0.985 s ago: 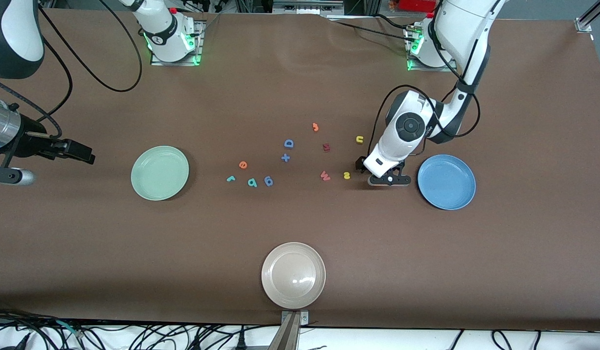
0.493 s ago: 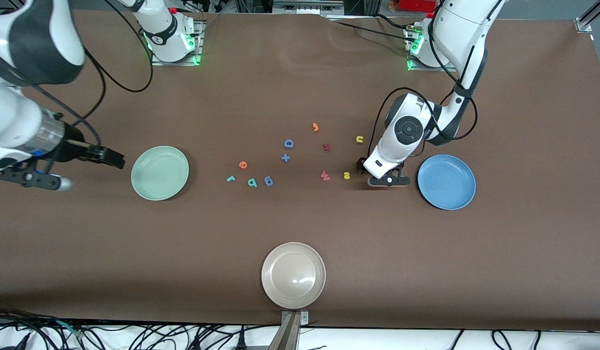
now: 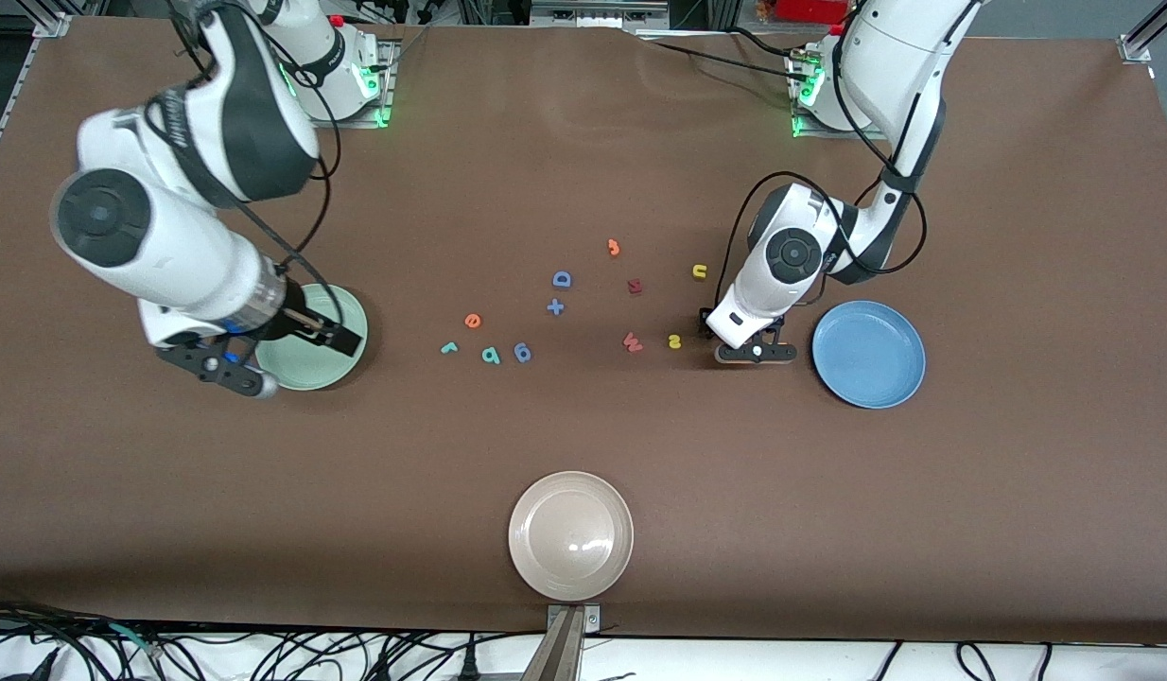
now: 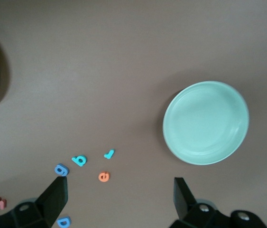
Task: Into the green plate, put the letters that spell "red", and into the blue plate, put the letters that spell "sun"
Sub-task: 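Grasp the green c with the left gripper while the right gripper reaches letters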
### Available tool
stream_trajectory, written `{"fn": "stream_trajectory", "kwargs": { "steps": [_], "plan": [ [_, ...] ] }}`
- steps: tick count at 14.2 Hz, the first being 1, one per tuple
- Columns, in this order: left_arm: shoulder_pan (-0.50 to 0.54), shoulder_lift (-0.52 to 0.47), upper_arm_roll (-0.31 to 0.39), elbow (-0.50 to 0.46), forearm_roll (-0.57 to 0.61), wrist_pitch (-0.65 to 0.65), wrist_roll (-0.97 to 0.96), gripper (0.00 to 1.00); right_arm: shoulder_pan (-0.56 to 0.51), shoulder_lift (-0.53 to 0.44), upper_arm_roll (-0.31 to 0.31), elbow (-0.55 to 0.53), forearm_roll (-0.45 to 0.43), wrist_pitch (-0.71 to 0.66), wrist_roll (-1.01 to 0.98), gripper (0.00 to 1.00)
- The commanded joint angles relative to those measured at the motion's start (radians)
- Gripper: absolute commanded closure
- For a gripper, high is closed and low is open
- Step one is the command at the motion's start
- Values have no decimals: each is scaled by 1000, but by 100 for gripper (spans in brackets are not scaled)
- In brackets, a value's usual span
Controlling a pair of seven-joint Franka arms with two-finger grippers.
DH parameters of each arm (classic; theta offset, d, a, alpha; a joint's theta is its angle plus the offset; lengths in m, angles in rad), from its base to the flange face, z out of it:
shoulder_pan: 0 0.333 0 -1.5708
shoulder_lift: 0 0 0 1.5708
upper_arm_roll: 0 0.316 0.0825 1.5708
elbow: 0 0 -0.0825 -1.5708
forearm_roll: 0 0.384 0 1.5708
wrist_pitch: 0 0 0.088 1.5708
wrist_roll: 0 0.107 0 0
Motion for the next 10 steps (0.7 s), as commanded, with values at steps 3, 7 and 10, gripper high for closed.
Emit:
{"fn": "stream_trajectory", "kwargs": {
  "steps": [3, 7, 10],
  "plan": [
    [-13, 7, 7, 5, -13, 7, 8, 88, 64, 29, -4, -131, -15, 198, 145, 1],
    [-6, -25, 12, 13, -13, -42, 6, 91, 92, 82, -4, -205, -16, 287, 211, 1],
    [3, -53, 19, 124, -8, -249, 8, 91, 104, 134, -4, -205, -15, 295, 288, 1]
  ]
}}
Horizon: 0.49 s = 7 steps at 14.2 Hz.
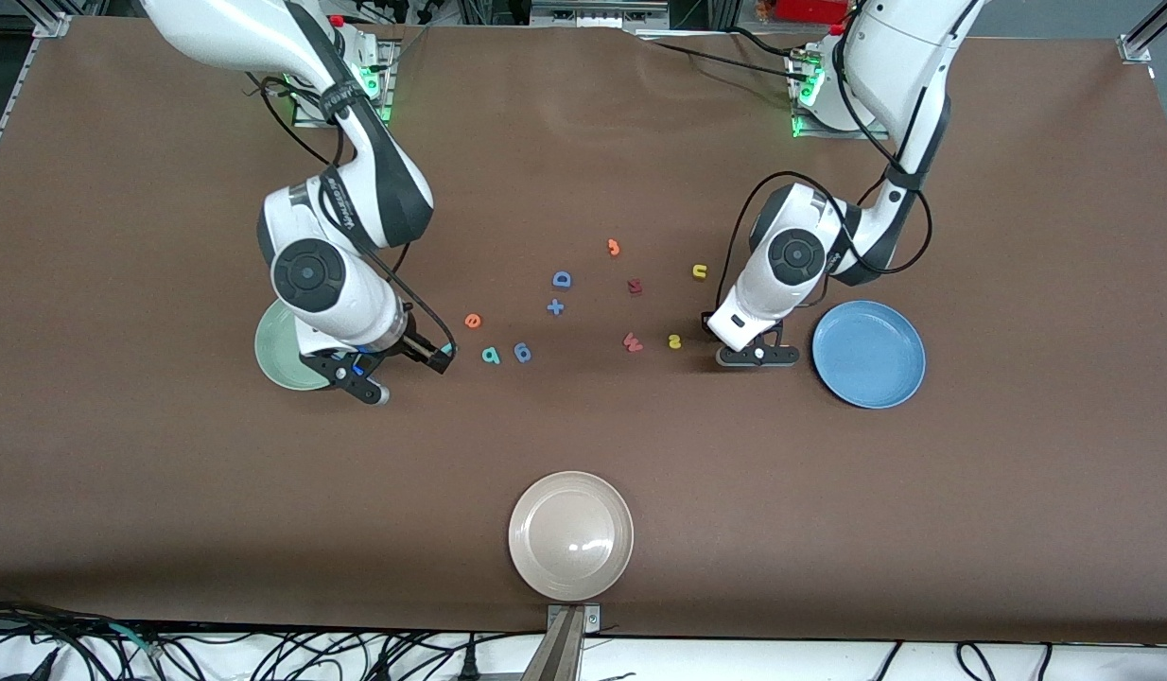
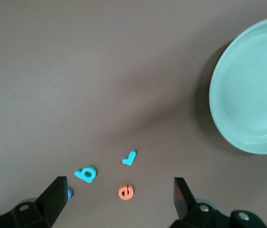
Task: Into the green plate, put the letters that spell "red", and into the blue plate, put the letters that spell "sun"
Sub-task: 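Grasp the green c with the left gripper while the right gripper reaches letters, then drop the green c onto the blue plate with the left gripper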
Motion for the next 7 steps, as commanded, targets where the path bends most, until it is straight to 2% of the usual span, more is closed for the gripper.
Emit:
{"fn": "stream_trajectory", "kwargs": {
  "steps": [1, 3, 4, 7],
  "plan": [
    [8, -38, 18, 125, 16, -225, 8, 91, 13, 37, -2, -5, -15, 22, 74, 1],
    [32, -38, 18, 194, 122, -332, 12, 90, 36, 65, -2, -27, -12, 69, 120, 1],
    [53, -43, 18, 210, 140, -356, 29, 90, 44, 80, -2, -33, -15, 95, 148, 1],
    [159, -58, 17, 211, 141, -365, 246, 88, 52, 131, -3, -33, -15, 138, 194, 2]
  ]
}}
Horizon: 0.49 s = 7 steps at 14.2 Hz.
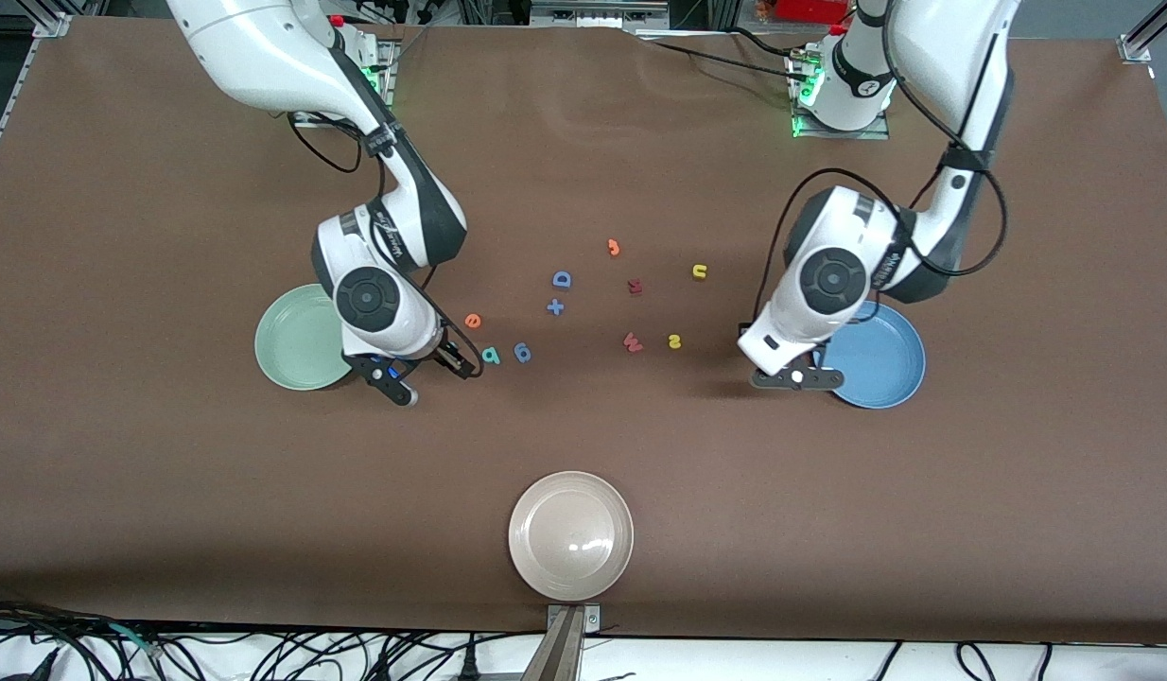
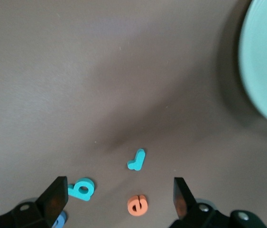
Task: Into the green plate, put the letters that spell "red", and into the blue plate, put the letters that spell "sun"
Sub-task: 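Drop the green c onto the blue plate with the left gripper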
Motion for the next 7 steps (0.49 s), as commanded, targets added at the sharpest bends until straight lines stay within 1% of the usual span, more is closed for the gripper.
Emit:
{"fn": "stream_trajectory", "kwargs": {
  "steps": [1, 2, 5, 7],
  "plan": [
    [110, -11, -7, -8, 16, -26, 191, 85, 8, 31, -5, -6, -15, 36, 41, 5],
    [132, -8, -7, -14, 16, -31, 240, 85, 5, 35, -5, -8, -15, 34, 41, 13],
    [227, 12, -7, -19, 17, -42, 309, 82, 3, 37, -8, -34, -15, 36, 41, 13],
    [276, 30, -7, -22, 17, -42, 361, 81, 3, 43, -8, -35, -15, 36, 41, 31]
  ]
}}
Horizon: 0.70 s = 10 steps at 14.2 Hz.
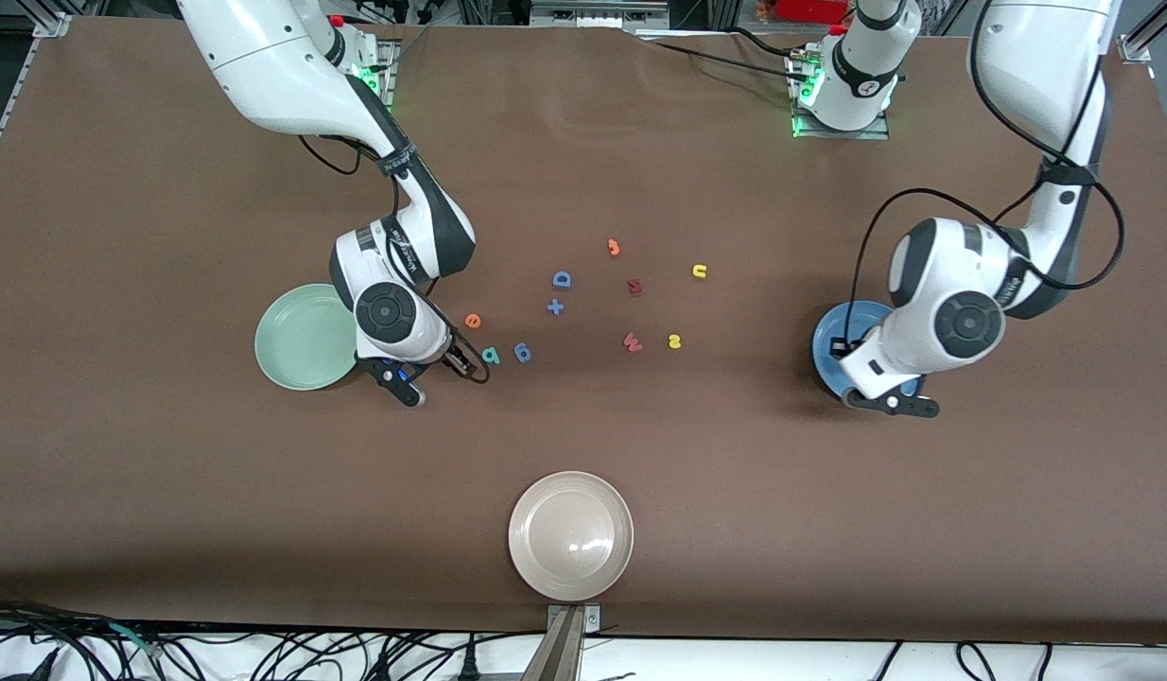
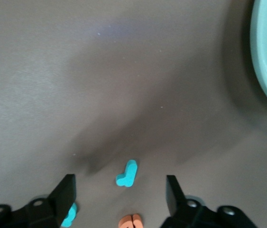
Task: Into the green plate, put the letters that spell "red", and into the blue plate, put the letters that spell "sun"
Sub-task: 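Drop the green c onto the blue plate with the left gripper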
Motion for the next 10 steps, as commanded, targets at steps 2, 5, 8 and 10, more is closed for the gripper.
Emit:
{"fn": "stream_trajectory", "kwargs": {
  "steps": [2, 5, 8, 10],
  "plan": [
    [51, 43, -11, -5, 16, -11, 43, 67, 2, 5, 1, -18, -15, 16, 22, 34],
    [65, 52, -11, -1, 16, -11, 49, 0, 5, 22, 1, -18, -15, 32, 22, 34],
    [60, 37, -19, 0, 8, -18, 45, 0, 5, 28, 1, -18, -15, 44, 22, 34],
    [53, 18, -57, 2, 0, -52, 14, 0, 5, 28, 1, -18, -15, 44, 22, 44]
  ]
}}
